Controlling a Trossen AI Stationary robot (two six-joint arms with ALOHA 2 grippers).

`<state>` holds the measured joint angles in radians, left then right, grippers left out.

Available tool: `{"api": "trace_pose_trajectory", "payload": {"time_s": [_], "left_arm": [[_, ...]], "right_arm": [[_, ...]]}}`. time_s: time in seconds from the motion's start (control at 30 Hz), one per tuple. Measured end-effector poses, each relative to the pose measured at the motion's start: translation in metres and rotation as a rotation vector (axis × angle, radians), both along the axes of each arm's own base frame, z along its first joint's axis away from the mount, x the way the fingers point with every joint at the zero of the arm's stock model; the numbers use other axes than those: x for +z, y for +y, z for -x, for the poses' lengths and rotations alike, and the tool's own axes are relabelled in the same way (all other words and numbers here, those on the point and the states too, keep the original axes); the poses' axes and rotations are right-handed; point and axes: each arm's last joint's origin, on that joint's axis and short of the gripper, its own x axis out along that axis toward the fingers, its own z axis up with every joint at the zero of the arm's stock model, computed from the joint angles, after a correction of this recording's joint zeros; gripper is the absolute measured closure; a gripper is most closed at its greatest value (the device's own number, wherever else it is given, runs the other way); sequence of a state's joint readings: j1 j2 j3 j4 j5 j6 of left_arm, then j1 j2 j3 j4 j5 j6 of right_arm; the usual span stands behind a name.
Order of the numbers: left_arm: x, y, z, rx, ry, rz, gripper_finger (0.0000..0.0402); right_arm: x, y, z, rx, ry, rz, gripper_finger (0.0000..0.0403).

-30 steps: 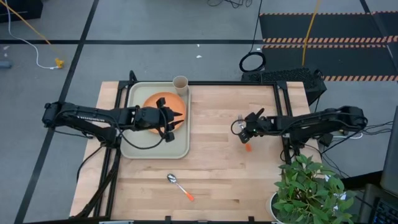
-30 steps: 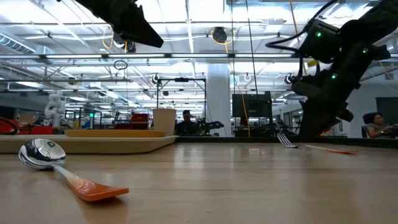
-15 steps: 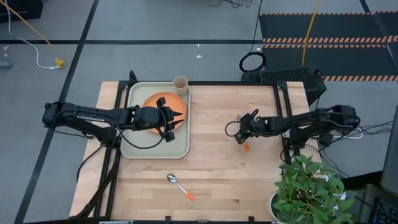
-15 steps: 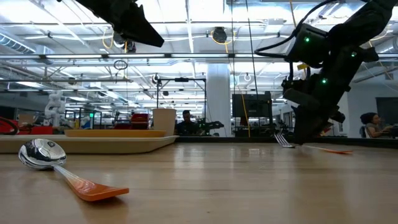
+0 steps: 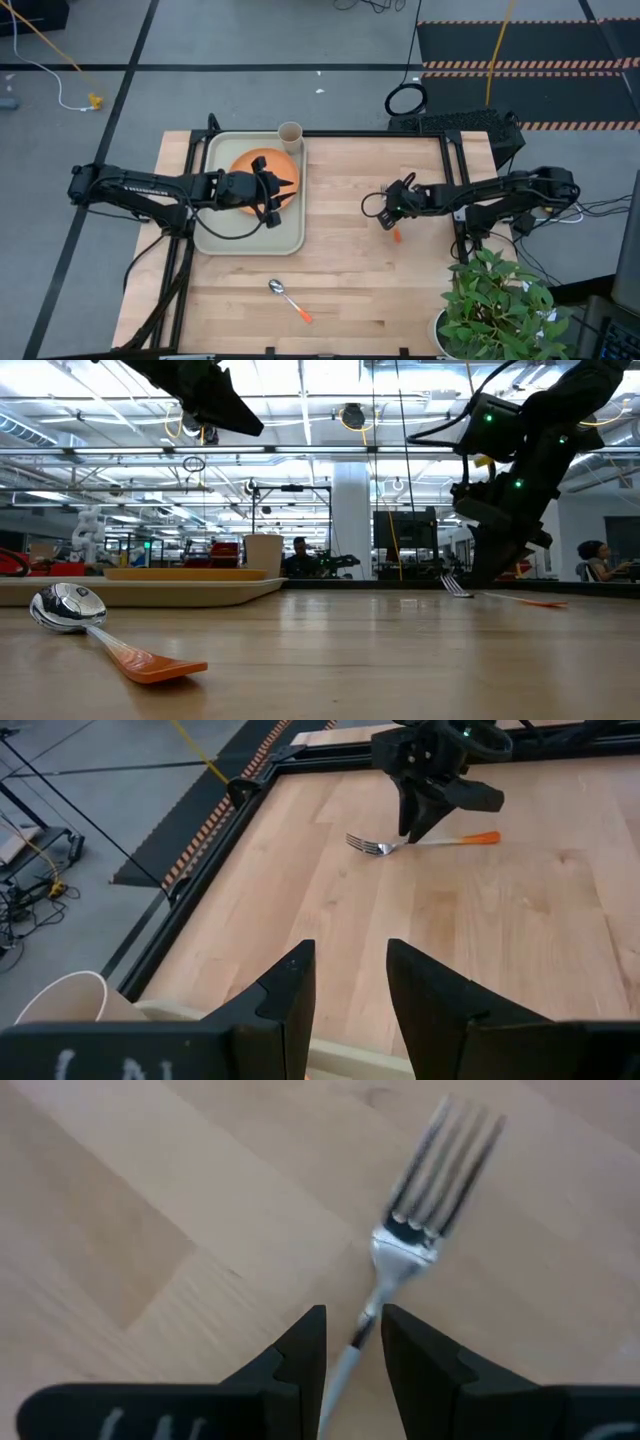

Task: Pick and place plate/cup/fork/spoon on tray
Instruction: Put the orange fork on the light brown tray

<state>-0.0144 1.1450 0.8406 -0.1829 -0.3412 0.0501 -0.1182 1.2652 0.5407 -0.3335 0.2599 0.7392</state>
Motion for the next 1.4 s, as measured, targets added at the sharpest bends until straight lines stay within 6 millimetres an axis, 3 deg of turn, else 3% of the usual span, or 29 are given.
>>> {"api": "trace_pose_trajectory", "payload": {"time_s": [0.7,1.07,1.4], "left_arm": [[0.0,0.0,0.0,0.003,-0.008,0.005,0.0272],[0.001,0.0,0.0,0.006,-0.013,0.012,0.0272],[0.001,-0.001,0.0,0.021,-0.027,0.049,0.0272]], "right_arm": [[-0.018,-0.002,-0.004,-0.004,0.083,-0.007,0.0311],[-0.014,-0.002,-0.004,0.082,0.079,0.033,0.0396],[0.006,-0.004,-0.021,0.217,-0.127,0.145,0.0399]]}}
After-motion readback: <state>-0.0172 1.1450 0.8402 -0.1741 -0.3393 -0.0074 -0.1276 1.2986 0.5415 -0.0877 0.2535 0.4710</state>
